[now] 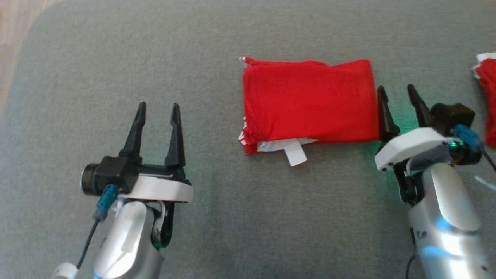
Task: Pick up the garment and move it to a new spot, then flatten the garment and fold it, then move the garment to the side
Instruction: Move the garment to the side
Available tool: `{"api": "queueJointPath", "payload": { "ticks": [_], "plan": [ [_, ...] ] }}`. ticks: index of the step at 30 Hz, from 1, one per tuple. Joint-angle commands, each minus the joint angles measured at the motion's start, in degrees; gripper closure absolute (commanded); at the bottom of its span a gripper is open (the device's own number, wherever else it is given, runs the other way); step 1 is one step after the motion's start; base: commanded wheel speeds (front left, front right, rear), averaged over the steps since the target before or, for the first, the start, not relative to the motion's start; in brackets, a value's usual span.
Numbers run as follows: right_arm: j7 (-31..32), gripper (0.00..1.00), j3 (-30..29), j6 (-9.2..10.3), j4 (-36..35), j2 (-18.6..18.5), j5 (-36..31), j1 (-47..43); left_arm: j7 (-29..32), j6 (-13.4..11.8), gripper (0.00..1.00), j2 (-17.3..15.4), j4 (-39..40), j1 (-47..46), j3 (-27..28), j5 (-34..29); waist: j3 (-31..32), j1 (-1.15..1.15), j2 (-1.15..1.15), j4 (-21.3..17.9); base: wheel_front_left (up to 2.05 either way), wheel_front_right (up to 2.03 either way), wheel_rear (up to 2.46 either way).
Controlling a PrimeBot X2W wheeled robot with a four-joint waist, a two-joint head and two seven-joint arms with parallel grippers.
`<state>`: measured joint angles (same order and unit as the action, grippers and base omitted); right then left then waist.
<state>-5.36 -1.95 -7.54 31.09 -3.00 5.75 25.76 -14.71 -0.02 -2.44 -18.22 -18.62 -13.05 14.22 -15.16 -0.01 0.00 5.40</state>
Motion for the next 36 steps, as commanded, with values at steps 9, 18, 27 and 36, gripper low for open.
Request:
{"api": "queueJointPath", "payload": {
  "ticks": [9,18,27,36],
  "plan": [
    [7.55,0.0,4.64,0.05,12.45,0.13,2.7,6.69,-0.29,-0.88,0.0,-0.43,1.16,-3.68,-0.23,1.59,-2.82,0.01,0.0,3.89,0.0,0.0,0.0],
    [4.84,1.0,5.77,0.05,16.27,0.13,-0.98,8.64,-0.29,-1.37,0.0,-0.43,0.63,-3.3,0.03,1.18,-0.82,0.01,0.0,2.62,0.0,0.0,0.0],
    [1.5,1.0,8.14,0.05,10.38,-4.7,-10.17,9.7,-0.29,-1.17,0.0,-0.43,0.82,-2.15,1.43,0.27,2.05,0.01,0.0,-2.07,0.0,0.0,0.0],
    [8.55,1.0,11.67,0.05,0.35,-23.01,-7.73,9.27,-0.29,-0.62,0.0,-0.43,1.13,-2.0,2.21,-0.52,1.26,0.01,0.0,-5.07,0.0,0.0,0.0]
  ]
}}
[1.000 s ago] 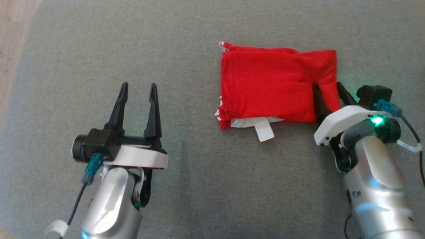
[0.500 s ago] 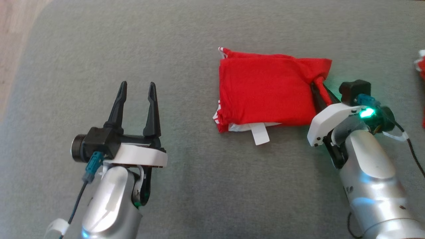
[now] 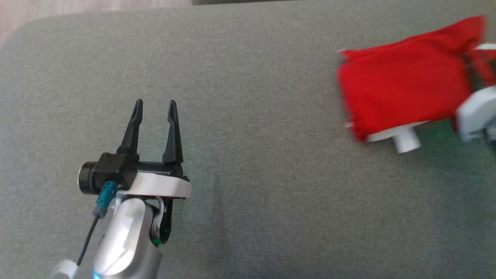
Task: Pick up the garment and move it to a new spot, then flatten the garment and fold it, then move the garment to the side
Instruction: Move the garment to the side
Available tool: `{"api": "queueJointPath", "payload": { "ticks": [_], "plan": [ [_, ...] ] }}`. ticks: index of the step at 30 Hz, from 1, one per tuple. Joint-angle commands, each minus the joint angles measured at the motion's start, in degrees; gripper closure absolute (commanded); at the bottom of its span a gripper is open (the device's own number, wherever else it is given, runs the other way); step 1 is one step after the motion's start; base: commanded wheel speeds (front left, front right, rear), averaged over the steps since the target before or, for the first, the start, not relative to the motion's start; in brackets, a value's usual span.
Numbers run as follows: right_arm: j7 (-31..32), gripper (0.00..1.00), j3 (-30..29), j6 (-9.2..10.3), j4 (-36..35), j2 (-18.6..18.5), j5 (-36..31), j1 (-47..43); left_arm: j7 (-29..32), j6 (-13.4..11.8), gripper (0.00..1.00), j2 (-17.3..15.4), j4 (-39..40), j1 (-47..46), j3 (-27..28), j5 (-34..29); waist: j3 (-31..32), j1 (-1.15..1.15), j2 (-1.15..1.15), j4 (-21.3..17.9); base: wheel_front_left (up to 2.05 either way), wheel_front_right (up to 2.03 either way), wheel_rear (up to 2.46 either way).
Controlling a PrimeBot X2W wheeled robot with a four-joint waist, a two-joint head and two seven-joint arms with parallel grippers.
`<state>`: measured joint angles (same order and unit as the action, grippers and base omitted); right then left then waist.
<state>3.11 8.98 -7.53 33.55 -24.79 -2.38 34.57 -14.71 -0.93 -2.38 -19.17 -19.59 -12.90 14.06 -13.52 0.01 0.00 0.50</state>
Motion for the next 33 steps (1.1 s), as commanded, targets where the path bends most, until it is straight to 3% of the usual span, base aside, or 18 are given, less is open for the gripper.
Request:
{"api": "queueJointPath", "payload": {
  "ticks": [1,8,13,24,31,32,33],
  "plan": [
    [0.72,1.0,0.8,0.04,-2.72,-3.42,0.88,0.39,-0.29,0.39,0.0,-0.5,2.09,-1.14,2.06,-0.45,-0.72,-0.01,0.0,-0.25,0.0,0.0,0.0],
    [3.9,1.0,-0.6,0.04,-2.95,-14.35,0.93,0.44,-0.29,1.16,0.0,-0.5,2.02,-2.2,2.11,-1.06,-3.06,-0.01,0.0,0.21,0.0,0.0,0.0],
    [4.85,1.0,-3.63,0.04,0.48,-17.67,-1.38,0.39,-0.29,1.55,0.0,-0.5,1.91,-2.8,2.34,-1.26,-4.42,-0.01,0.0,0.97,0.0,0.0,0.0],
    [7.24,1.0,-13.47,0.04,2.78,-17.57,-9.1,0.05,-0.29,1.44,0.0,-0.5,2.52,-3.54,1.86,-0.92,-7.8,-0.01,0.0,2.25,0.0,0.0,0.0],
    [8.81,1.0,-19.44,0.04,-0.38,-14.61,-11.29,-0.7,-0.29,1.71,0.0,-0.5,2.47,-4.77,2.49,-1.13,-9.83,-0.01,0.0,1.81,0.0,0.0,0.0],
    [8.68,0.73,-20.24,0.04,-1.16,-14.13,-11.67,-0.74,-0.29,1.78,0.0,-0.5,2.39,-4.93,2.54,-1.13,-9.9,-0.01,0.0,1.76,0.0,0.0,0.0],
    [8.47,0.2,-21.11,0.04,-1.98,-13.49,-11.91,-0.74,-0.29,1.85,0.0,-0.5,2.3,-5.08,2.58,-1.11,-9.9,-0.01,0.0,1.69,0.0,0.0,0.0]
  ]
}}
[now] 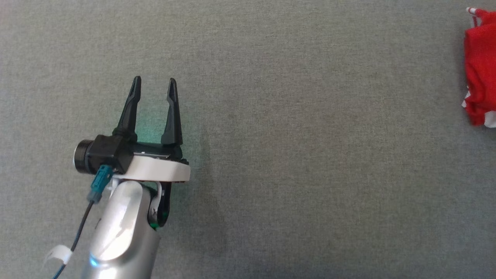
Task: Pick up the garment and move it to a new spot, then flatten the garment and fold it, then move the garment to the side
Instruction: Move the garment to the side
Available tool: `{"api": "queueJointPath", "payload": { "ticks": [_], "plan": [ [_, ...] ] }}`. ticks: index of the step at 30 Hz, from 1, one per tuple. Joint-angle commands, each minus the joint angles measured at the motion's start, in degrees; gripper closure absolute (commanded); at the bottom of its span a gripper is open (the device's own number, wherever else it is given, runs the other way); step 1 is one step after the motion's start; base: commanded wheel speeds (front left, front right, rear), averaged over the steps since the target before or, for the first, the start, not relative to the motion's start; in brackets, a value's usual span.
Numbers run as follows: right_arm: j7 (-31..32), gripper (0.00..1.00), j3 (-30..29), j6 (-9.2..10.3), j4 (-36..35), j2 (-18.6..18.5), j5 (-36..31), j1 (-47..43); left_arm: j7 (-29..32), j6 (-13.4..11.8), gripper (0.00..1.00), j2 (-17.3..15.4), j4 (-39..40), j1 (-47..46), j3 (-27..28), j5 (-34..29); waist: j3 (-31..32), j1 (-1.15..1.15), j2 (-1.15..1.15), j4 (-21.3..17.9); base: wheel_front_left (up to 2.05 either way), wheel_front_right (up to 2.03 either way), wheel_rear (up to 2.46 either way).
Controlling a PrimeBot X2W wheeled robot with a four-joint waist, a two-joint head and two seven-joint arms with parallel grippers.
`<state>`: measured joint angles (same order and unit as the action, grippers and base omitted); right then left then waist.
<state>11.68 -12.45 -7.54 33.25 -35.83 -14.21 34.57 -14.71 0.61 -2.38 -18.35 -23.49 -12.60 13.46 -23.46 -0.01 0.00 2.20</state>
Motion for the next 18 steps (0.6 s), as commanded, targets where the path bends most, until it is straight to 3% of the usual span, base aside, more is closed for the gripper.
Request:
{"api": "queueJointPath", "payload": {
  "ticks": [1,10,18],
  "plan": [
    [0.05,0.0,-0.46,0.05,-2.31,-1.62,-0.19,-0.78,-0.29,0.36,0.0,-0.5,1.4,-1.28,2.32,-0.5,0.14,0.01,0.0,-0.09,0.0,0.0,0.0],
    [-1.19,0.0,0.27,0.05,-10.4,5.95,0.15,-0.98,-0.29,0.44,0.0,-0.5,1.05,-0.52,3.12,-0.34,4.78,0.01,0.0,-0.98,0.0,0.0,0.0],
    [-5.52,0.0,3.63,0.05,-20.76,19.3,5.76,0.45,-0.29,-0.18,0.0,-0.5,2.85,1.84,4.87,0.01,10.34,0.01,0.0,-1.25,0.0,0.0,0.0]
  ]
}}
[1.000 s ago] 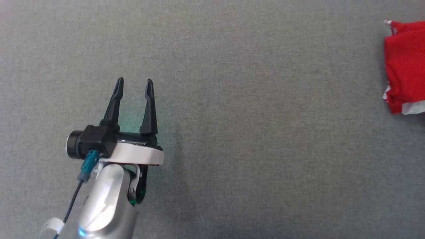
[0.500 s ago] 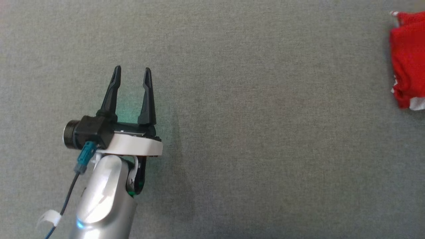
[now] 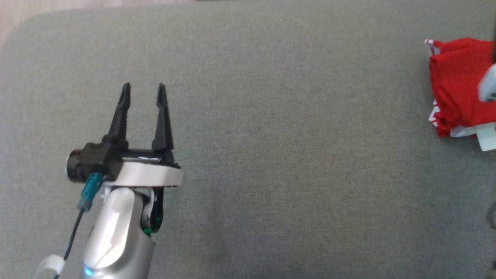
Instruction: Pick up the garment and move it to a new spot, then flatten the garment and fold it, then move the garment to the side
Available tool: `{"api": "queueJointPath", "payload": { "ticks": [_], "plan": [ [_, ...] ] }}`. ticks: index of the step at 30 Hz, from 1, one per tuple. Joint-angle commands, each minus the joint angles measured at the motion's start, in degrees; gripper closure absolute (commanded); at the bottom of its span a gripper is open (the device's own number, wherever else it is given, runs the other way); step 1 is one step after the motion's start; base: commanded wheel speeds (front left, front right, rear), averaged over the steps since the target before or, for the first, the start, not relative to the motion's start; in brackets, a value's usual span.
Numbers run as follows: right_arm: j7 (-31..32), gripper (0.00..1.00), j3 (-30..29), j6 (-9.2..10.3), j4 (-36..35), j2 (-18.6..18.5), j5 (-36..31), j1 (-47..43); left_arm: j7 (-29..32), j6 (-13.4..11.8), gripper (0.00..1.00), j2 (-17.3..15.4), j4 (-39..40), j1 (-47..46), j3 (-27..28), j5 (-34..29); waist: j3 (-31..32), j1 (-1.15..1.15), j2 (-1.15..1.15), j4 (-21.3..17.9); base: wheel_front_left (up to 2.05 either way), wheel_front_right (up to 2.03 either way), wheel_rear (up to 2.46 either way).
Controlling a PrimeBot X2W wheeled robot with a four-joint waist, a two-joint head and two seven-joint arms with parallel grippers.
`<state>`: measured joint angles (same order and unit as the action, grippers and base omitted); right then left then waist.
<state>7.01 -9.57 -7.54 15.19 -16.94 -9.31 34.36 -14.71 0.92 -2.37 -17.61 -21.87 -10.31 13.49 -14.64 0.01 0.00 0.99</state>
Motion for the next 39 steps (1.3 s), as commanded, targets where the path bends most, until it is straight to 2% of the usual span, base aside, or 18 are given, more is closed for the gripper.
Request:
{"api": "queueJointPath", "payload": {
  "ticks": [1,6,10,15,21,28,39],
  "plan": [
    [-2.02,0.0,0.8,0.05,-3.79,2.44,1.76,0.41,-0.29,-0.52,0.0,-0.51,2.45,0.59,2.85,0.2,2.21,-0.01,0.0,0.06,0.0,0.0,0.0],
    [-7.19,0.0,1.59,0.05,-7.68,10.77,7.28,-4.12,-0.29,-0.62,0.0,-0.51,2.73,2.71,2.89,-0.14,5.0,-0.01,0.0,0.87,0.0,0.0,0.0],
    [-11.08,0.0,2.76,0.05,-8.79,13.64,11.97,-9.08,-0.29,-1.21,0.0,-0.51,3.12,4.22,2.83,0.11,6.37,-0.01,0.0,1.55,0.0,0.0,0.0],
    [-17.06,0.0,6.23,0.05,-5.89,14.02,16.74,-15.42,-0.29,-1.45,0.0,-0.51,3.41,6.04,2.4,0.2,7.5,-0.01,0.0,2.24,0.0,0.0,0.0],
    [-20.62,0.0,8.04,0.05,-1.27,14.04,17.72,-20.0,-0.29,-2.59,0.0,-0.51,4.28,7.36,2.53,0.84,7.93,-0.01,0.0,2.64,0.0,0.0,0.0],
    [-21.84,0.0,8.88,0.05,1.79,14.05,17.56,-20.9,-0.29,-3.12,0.0,-0.51,4.75,8.49,2.07,1.03,7.62,-0.01,0.0,2.69,0.0,0.0,0.0],
    [-22.0,0.0,9.24,0.05,1.61,14.05,17.7,-20.23,-0.29,-3.44,0.0,-0.51,4.13,8.01,1.9,2.0,7.51,-0.01,0.0,2.87,0.0,0.0,0.0]
  ]
}}
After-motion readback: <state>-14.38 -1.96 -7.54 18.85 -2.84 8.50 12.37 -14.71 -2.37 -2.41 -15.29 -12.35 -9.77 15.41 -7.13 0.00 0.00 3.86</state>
